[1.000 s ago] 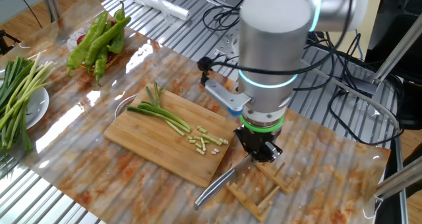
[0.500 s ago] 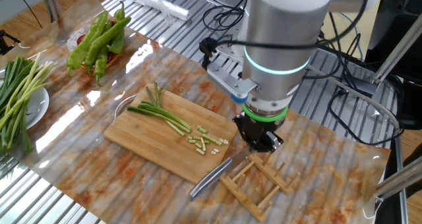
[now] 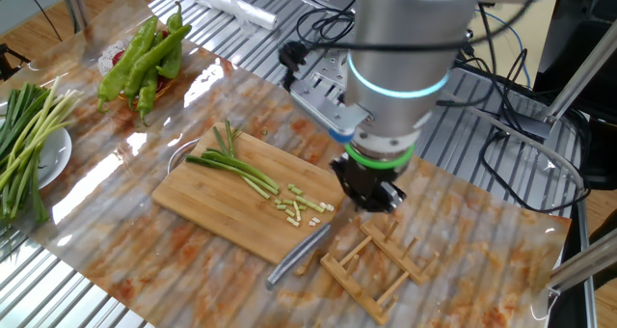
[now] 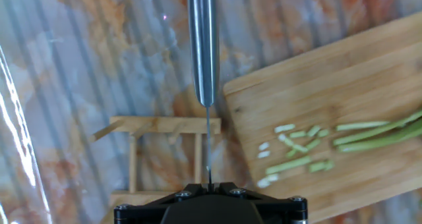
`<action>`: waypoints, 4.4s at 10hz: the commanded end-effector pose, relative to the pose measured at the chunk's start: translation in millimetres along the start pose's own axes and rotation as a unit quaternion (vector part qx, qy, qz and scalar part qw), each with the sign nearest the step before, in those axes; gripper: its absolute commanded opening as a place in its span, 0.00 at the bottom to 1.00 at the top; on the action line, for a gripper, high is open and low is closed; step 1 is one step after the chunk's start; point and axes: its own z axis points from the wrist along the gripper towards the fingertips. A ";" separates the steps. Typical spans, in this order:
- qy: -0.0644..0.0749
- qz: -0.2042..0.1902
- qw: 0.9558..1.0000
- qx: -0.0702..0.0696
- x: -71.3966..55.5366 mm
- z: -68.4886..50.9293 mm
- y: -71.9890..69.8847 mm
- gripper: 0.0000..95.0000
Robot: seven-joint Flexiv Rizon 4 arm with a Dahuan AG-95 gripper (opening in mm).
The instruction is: Chop the green garlic
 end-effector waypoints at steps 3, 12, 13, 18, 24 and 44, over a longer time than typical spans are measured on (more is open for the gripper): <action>-0.011 -0.035 0.999 0.008 -22.8 5.1 -36.6 0.00; -0.023 -0.094 0.995 0.015 -54.8 31.7 -112.1 0.00; -0.024 -0.092 0.995 0.016 -55.4 32.5 -112.6 0.00; -0.018 -0.090 0.996 0.013 -56.4 33.8 -113.4 0.00; -0.027 -0.052 0.998 0.020 -56.4 33.8 -113.4 0.00; -0.047 -0.106 0.993 -0.004 -14.5 83.5 -174.9 0.00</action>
